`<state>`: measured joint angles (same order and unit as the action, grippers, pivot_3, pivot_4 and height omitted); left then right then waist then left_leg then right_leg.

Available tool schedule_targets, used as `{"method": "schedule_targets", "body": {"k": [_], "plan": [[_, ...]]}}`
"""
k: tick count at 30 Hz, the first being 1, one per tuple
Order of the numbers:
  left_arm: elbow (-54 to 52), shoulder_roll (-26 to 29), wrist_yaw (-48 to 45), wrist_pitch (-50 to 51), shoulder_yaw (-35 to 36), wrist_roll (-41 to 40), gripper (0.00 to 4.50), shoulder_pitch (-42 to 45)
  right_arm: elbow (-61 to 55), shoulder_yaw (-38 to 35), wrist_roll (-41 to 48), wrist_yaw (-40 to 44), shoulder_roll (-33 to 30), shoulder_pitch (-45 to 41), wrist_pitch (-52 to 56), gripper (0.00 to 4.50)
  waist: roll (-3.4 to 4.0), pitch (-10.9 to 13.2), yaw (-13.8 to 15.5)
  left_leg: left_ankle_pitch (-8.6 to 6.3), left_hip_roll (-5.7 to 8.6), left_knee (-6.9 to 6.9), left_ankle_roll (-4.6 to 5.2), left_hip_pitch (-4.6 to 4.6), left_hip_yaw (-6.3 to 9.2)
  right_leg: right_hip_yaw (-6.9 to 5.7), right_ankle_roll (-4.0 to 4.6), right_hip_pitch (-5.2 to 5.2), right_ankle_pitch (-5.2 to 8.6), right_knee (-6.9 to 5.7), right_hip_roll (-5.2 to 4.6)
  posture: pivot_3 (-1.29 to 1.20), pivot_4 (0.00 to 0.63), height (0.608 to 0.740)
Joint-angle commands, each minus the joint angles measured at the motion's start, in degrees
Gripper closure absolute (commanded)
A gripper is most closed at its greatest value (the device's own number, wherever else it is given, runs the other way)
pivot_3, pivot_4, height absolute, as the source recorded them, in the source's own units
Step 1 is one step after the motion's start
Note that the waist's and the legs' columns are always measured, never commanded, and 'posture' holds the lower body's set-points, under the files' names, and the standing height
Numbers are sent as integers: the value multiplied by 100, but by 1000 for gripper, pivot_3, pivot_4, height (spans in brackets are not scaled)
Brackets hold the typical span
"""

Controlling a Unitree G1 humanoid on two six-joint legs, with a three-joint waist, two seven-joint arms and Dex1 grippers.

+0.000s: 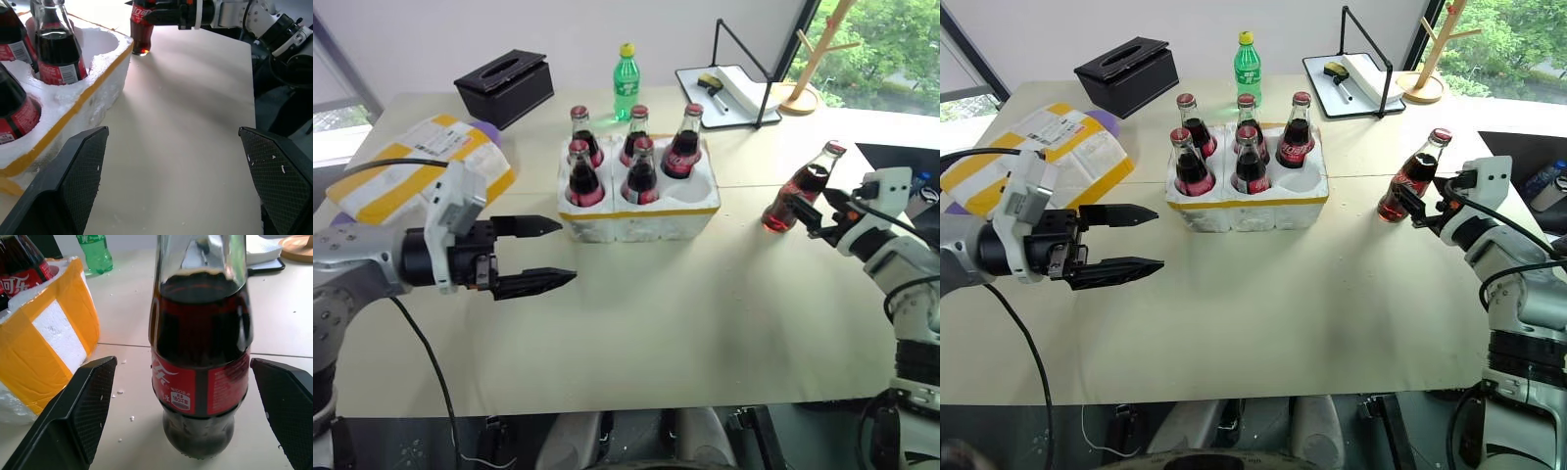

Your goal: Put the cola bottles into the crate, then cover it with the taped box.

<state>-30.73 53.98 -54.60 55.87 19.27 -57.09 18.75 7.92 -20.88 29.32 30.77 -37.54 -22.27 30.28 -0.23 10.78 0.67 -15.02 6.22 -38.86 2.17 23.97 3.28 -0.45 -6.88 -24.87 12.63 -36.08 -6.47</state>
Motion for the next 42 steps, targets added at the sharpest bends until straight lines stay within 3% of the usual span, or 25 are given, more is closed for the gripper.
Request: {"method": "schedule_targets", "body": {"k": [1,9,12,14,21,29,42], "plan": [[-214,77,95,-117,67,-151,88,100,183,14,-137,19,16,-269,-258,0,0,0,-8,2,0,0,-4,0,0,0,0,0,0,0,0,0,150,736],[-176,54,222,-196,-133,-164,88,280,952,178,-383,29,168,-730,-637,0,0,0,-6,10,0,3,-17,0,0,0,0,-2,0,0,1,0,150,736],[-168,53,214,-256,-241,-122,0,349,1104,133,-405,-2,214,-809,-709,878,1,0,-8,13,1,3,-22,0,0,0,0,-1,0,0,1,0,150,736],[-143,55,222,-289,-294,-118,0,392,1007,153,-407,59,213,-782,-723,1728,0,0,-14,14,0,6,-24,0,0,1,0,-3,0,0,2,0,150,736],[-44,144,104,-416,-283,-41,0,344,-197,-8,-67,234,-23,-741,-308,1711,14,9,-13,17,1,18,-27,2,-2,5,0,-14,0,0,2,0,150,736],[78,390,-74,-586,-110,29,0,122,-1733,-36,1350,458,-29,-1535,882,1711,26,16,-68,36,-7,80,-53,7,-10,16,10,-54,5,0,6,0,150,736],[-17,387,109,-655,18,15,0,-61,-1045,1196,703,586,738,-1892,584,1711,9,13,-4,40,-2,80,-58,9,-5,14,15,-54,7,-1,3,0,150,736]]}}
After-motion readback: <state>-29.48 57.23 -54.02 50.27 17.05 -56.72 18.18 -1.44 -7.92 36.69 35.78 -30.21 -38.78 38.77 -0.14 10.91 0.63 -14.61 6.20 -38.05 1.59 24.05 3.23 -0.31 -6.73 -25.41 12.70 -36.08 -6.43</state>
